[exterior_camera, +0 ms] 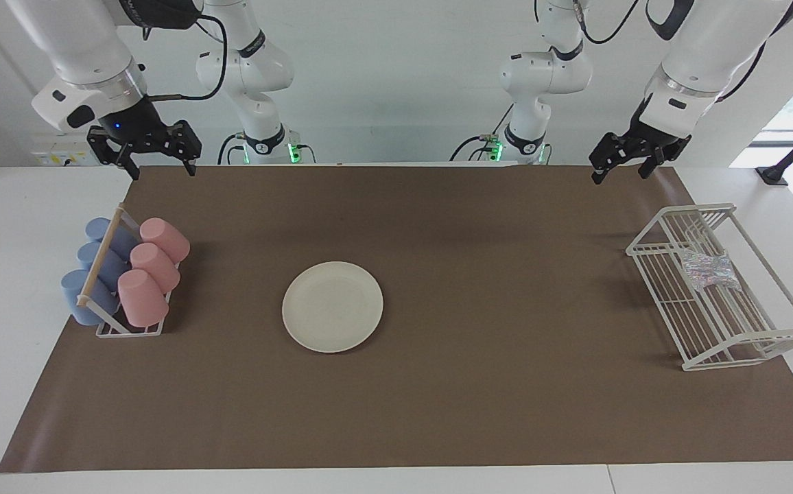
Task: Wipe plate with sponge
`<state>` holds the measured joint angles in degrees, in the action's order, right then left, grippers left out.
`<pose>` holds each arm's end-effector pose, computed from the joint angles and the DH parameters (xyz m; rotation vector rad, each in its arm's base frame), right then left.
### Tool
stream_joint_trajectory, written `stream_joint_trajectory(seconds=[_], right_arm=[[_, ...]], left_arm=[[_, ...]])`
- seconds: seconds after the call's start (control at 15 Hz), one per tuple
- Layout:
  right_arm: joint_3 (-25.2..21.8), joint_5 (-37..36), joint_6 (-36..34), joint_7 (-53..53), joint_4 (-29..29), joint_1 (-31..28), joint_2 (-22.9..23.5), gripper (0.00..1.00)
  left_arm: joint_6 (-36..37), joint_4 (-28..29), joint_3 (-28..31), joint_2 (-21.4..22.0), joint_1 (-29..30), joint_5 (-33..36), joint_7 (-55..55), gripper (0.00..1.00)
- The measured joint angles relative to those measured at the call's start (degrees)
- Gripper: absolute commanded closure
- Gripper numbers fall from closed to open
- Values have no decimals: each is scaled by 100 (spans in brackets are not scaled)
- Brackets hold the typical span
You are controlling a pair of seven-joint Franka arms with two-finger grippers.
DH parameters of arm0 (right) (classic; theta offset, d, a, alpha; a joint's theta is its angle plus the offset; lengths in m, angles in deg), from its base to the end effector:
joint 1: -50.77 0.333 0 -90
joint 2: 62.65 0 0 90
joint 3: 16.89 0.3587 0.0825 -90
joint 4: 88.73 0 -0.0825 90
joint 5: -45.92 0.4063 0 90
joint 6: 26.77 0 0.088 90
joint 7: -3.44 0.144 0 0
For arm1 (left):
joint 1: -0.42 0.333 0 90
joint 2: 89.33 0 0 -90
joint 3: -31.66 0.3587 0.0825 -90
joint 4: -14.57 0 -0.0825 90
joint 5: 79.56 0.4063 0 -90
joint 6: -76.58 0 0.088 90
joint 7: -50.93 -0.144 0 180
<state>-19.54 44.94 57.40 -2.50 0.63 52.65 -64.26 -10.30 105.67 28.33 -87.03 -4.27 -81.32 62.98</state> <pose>0.5539 -0.0104 0.6431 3.1248 0.1393 -0.0991 0.5495 -0.0827 0.6389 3.1171 0.1080 -0.0593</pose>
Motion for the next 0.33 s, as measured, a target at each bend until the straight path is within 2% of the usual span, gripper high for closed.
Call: stream_joint_trajectory(seconds=[0.33], right_arm=[[6, 53, 11, 0, 0, 1, 0, 0]], left_arm=[[3, 3, -8, -7, -32, 0, 0, 0]])
